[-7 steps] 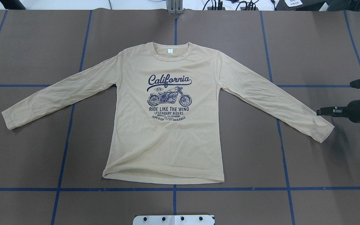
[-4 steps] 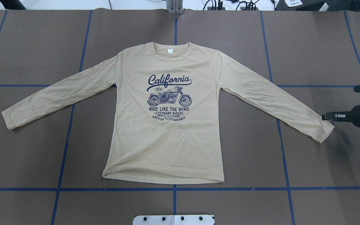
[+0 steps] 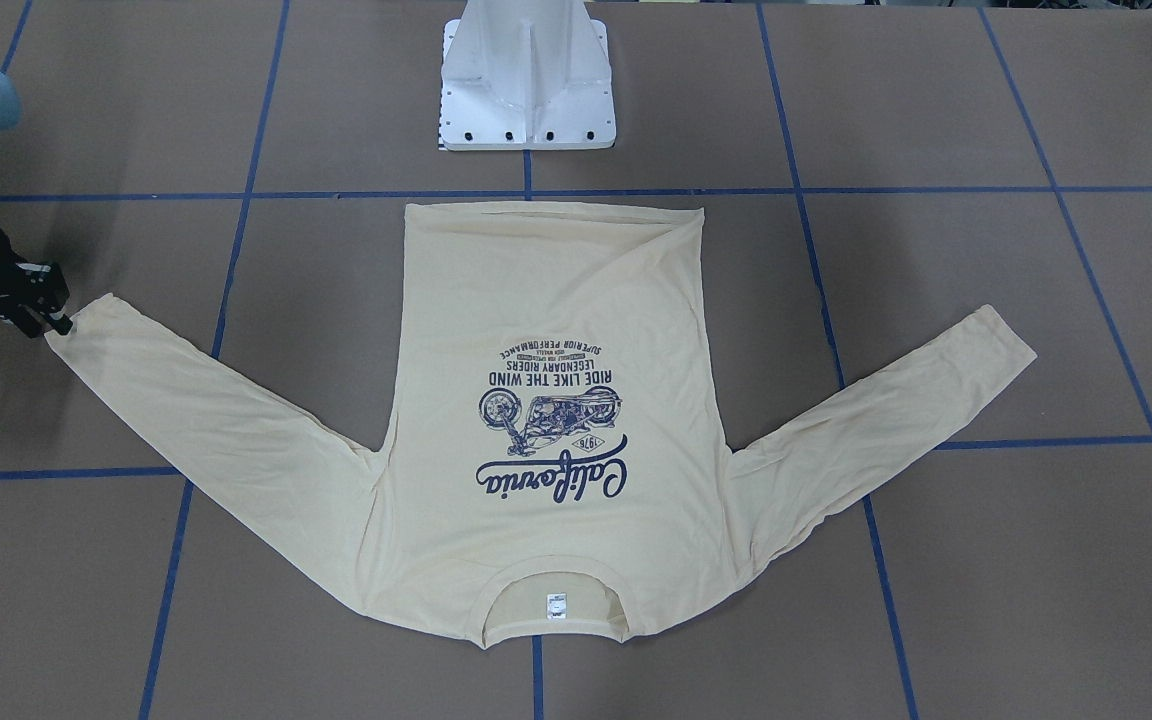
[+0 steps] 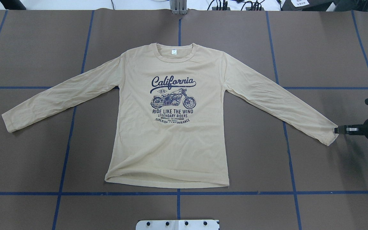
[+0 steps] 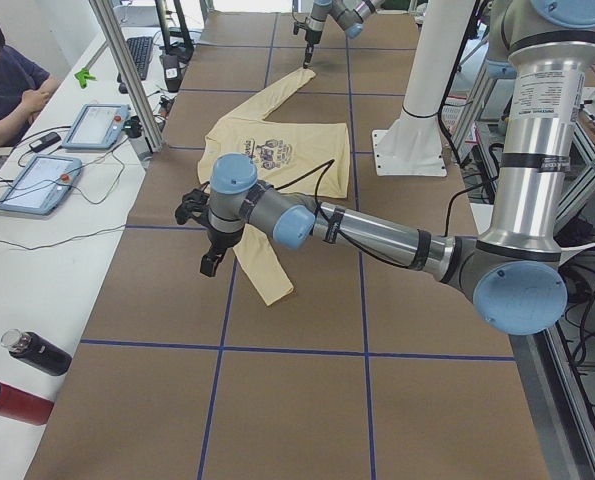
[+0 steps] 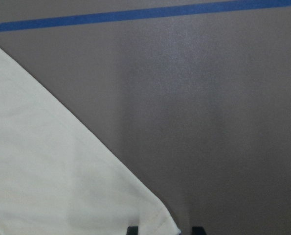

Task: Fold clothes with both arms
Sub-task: 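Move the right gripper down to the cuff of the sleeve nearest it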

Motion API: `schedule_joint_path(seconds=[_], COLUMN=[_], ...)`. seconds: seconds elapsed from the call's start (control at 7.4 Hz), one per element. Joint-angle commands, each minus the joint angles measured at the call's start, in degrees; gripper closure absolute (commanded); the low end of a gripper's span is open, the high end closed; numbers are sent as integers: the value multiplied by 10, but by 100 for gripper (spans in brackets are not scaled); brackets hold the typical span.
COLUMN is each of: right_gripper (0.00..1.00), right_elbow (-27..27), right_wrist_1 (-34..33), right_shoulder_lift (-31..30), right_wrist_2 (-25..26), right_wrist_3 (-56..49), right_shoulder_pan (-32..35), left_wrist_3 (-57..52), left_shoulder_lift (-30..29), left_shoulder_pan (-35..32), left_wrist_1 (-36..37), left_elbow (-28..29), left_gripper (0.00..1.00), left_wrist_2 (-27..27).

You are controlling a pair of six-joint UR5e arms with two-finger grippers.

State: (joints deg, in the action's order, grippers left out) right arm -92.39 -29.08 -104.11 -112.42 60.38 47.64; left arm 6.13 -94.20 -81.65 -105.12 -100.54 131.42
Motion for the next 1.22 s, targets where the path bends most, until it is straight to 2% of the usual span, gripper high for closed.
schedule_joint_path(seconds=[0.0, 0.41, 0.54, 0.81, 1.08], right_gripper=[57, 59, 64, 80, 100], right_elbow=[0, 0, 1, 1, 1], right_wrist_1=[0, -2, -3, -3, -3], right_shoulder_lift=[0, 4, 3, 3, 2], right_wrist_2=[4, 4, 4, 4, 4], right_wrist_3=[0, -1, -8, -16, -23], right_shoulder_pan=[-5, -8, -7, -4, 1], left_wrist_3=[-1, -2, -2, -2, -2], left_shoulder_lift=[2, 2, 2, 6, 6], left_shoulder_pan=[0, 0, 0, 0, 0], left_wrist_1=[0, 0, 0, 0, 0], left_elbow=[0, 0, 0, 0, -1], left_gripper=[0, 0, 0, 0, 0], left_wrist_2=[1, 1, 1, 1, 1])
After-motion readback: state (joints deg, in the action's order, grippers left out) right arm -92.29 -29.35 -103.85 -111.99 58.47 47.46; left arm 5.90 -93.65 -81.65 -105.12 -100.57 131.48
